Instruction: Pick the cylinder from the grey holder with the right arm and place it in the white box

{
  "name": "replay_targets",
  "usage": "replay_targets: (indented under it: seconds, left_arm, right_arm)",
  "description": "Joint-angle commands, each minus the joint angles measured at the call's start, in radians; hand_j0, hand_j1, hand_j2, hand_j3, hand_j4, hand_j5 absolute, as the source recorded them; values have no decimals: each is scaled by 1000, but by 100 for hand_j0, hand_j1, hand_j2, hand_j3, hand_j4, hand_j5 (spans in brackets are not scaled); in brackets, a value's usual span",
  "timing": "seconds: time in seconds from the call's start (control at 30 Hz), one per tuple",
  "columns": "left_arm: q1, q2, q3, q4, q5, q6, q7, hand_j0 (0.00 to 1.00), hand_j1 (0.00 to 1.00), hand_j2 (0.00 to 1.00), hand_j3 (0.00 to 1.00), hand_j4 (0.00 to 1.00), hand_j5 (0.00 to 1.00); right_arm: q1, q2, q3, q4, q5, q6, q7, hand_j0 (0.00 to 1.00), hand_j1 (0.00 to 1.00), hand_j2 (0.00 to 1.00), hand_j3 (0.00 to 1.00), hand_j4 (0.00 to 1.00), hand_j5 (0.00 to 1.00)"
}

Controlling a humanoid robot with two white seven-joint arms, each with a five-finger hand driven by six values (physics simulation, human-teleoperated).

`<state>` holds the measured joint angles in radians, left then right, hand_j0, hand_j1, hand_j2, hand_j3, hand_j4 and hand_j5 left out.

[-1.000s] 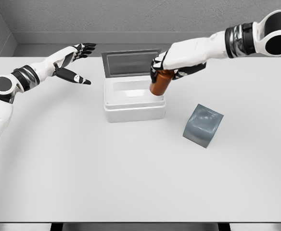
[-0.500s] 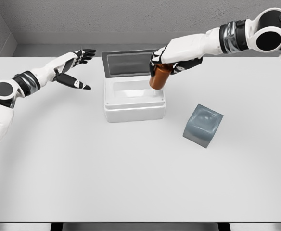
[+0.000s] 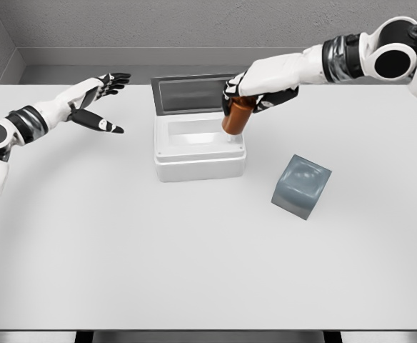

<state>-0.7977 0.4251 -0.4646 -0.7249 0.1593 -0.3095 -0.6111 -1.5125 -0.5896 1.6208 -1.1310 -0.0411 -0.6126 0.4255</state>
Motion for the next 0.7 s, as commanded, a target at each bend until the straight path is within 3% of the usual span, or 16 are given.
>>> replay_targets:
  seconds: [0.0,0.1,0.17,0.37,0.43,0.6,0.67]
  left_arm:
    - [0,1,1,-1,6,-2,0,100,100,100,100,100,100]
    - [0,1,1,-1,6,-5,0,100,100,100,100,100,100]
    - [0,1,1,-1,6,-6,0,100,100,100,100,100,100]
    - [5,1,1,-4,6,-8,0,100,100,100,100,100,100]
    - [6,1,3,-5,6,-8,0,100,100,100,100,100,100]
    - [6,1,3,-8,6,-8,0,100,100,100,100,100,100]
    - [6,3,1,-8,6,-8,0,100,100,100,100,100,100]
  right_arm:
    - [0,5,-2,8,-6,2,-1,41,41,41,41,41,41]
    - [-3,5,-4,7,-5,2,-5,76,76,76,76,76,76]
    - [-3,5,-4,5,-5,2,-5,82,82,82,82,82,82]
    - [0,-1,-13,2,0,2,-4,87,87,87,87,87,87]
    - [0,-6,-21,-3,0,2,-5,94,94,94,94,94,94]
    - [-15,-119,-127,-141,-3,2,-11,98,98,98,98,98,98]
    - [-17,-183,-171,-231,-8,2,-13,98,98,98,98,98,98]
